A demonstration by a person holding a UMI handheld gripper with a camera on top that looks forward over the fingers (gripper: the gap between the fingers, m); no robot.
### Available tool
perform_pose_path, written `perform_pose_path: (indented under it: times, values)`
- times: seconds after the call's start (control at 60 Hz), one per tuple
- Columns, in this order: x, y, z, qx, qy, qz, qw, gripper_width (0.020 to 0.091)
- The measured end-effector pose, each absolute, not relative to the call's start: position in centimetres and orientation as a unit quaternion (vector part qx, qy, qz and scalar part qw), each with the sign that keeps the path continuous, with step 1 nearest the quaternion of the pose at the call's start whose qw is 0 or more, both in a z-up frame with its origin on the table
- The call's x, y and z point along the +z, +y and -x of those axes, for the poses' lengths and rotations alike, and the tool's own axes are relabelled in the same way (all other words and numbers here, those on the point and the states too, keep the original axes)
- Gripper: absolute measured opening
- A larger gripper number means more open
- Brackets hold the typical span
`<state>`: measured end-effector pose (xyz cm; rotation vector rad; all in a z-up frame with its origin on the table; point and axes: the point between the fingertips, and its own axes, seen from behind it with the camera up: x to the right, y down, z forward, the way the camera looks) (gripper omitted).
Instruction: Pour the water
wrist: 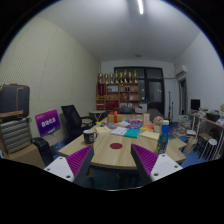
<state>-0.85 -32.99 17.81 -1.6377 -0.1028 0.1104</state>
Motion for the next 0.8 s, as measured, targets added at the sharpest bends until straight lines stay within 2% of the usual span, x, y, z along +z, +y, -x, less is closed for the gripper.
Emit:
perform_pose_path:
  times: [0.25, 0.383, 0.5, 0.717, 0.8]
  values:
    - [16.4, -30.9, -2.9, 0.044, -0.018, 0.735, 0.677, 0.0819]
    - [16.4, -28.1, -8.9, 0.014, -0.024, 0.713, 0.701, 0.0820]
    - [14.0, -23.8, -14.9, -0.003, 0.010, 0.718, 0.696, 0.0818]
    - [11.3, -13.9, -23.5, -0.037, 0.054, 0.719, 0.692, 0.0827]
    - [11.5, -10.2, -25.1, -0.054, 0.060, 0.716, 0.694, 0.0826]
